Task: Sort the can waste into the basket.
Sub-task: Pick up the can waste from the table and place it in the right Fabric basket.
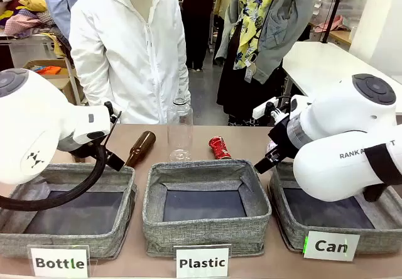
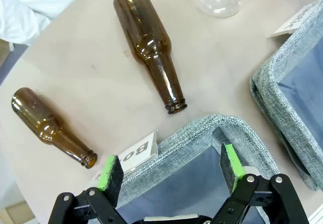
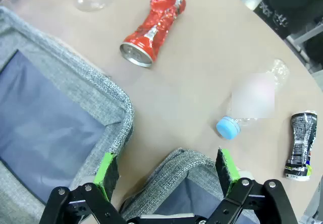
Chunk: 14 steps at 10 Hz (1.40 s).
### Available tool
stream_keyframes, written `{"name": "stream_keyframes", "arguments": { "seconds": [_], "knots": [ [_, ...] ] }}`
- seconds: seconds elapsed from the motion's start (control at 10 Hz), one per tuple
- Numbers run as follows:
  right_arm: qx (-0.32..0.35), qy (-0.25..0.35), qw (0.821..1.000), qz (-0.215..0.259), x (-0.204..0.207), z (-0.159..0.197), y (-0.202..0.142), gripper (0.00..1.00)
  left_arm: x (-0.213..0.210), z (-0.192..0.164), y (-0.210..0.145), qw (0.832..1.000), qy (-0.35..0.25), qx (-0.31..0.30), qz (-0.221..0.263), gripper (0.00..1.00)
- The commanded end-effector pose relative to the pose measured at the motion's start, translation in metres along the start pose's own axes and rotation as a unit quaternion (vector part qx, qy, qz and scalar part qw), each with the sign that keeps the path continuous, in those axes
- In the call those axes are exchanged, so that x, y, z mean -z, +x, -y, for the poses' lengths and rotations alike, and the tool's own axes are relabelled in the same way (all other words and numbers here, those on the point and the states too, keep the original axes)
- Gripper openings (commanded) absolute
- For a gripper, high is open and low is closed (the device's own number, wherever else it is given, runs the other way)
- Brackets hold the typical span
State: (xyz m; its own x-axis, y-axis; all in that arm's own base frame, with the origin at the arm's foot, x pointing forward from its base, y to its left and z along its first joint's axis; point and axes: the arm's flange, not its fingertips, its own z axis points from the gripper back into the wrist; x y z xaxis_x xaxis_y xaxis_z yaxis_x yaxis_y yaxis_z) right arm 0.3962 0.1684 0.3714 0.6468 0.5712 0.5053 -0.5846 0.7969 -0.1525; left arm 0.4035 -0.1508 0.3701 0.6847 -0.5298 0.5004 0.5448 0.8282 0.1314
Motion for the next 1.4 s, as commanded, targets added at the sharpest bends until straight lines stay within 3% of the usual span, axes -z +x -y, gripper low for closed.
{"name": "stream_keyframes", "arguments": {
  "seconds": [0.0, 0.9, 1.1, 1.3],
  "knots": [
    [0.0, 0.0, 1.0, 0.0, 0.0, 0.0, 0.0, 1.0, 0.0, 0.0, 0.0, 1.0, 0.0, 0.0, 0.0, 1.0],
    [0.0, 0.0, 1.0, 0.0, 0.0, 0.0, 0.0, 1.0, 0.0, 0.0, 0.0, 1.0, 0.0, 0.0, 0.0, 1.0],
    [-0.006, 0.005, 1.0, 0.011, -0.026, 0.001, 0.013, 1.0, -0.036, 0.01, 0.014, 0.998, -0.05, 0.038, 0.023, 1.0],
    [0.045, 0.05, 0.997, 0.035, -0.077, 0.0, 0.025, 1.0, -0.09, 0.021, 0.018, 0.988, -0.128, 0.071, 0.056, 1.0]
  ]
}}
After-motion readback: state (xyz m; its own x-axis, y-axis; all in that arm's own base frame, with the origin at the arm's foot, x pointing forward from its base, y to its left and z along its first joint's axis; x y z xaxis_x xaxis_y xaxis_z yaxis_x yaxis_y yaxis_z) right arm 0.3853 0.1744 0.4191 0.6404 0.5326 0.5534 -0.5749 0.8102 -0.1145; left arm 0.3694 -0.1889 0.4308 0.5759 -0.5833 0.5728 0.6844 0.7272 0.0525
